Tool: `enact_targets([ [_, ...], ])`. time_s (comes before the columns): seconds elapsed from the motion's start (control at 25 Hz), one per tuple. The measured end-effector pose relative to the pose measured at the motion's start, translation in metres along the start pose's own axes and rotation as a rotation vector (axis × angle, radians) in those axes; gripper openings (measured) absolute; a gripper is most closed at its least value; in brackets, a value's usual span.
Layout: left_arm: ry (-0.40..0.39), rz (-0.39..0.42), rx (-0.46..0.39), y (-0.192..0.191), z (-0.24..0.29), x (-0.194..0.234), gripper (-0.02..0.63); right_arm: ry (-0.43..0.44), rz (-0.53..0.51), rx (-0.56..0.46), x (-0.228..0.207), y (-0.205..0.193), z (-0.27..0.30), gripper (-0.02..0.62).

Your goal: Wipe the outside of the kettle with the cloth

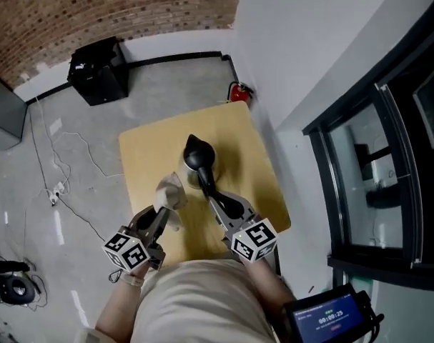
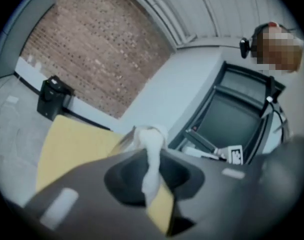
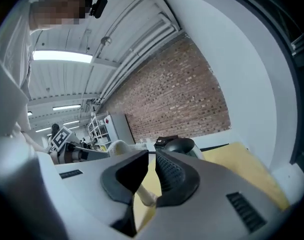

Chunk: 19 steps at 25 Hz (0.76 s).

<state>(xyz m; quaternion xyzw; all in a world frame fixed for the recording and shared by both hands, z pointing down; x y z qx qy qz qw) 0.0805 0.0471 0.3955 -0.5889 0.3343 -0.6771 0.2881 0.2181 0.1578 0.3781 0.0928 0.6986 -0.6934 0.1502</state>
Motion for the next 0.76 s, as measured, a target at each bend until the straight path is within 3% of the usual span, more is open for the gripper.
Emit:
enact_targets([
  [0.24,0.027,0.008,-0.078,0.013,-0.012,-0.009,0.061,0.007,-0.003,-0.012,0.011,-0.002,0.0,0.052],
  [0.4,0.041,-0.066,-0.118,0.016,-0.023,-0.007,0.061,-0.024,0.066,-0.011,0.016,-0.013,-0.005,0.052],
  [0.76,0.041,-0.097,-0.129,0.002,-0.047,-0.008,0.061,-0.029,0.079,0.005,0.035,-0.036,-0.01,0.052],
])
Point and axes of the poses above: the fingertips, and each gripper's own axes: z forward along the fingers, x to its left, y out of its top, the point moved 3 cm from there along -z, backward along the fingers, and after that the axes turned 12 degrees about -x, right-handed, at the moved point
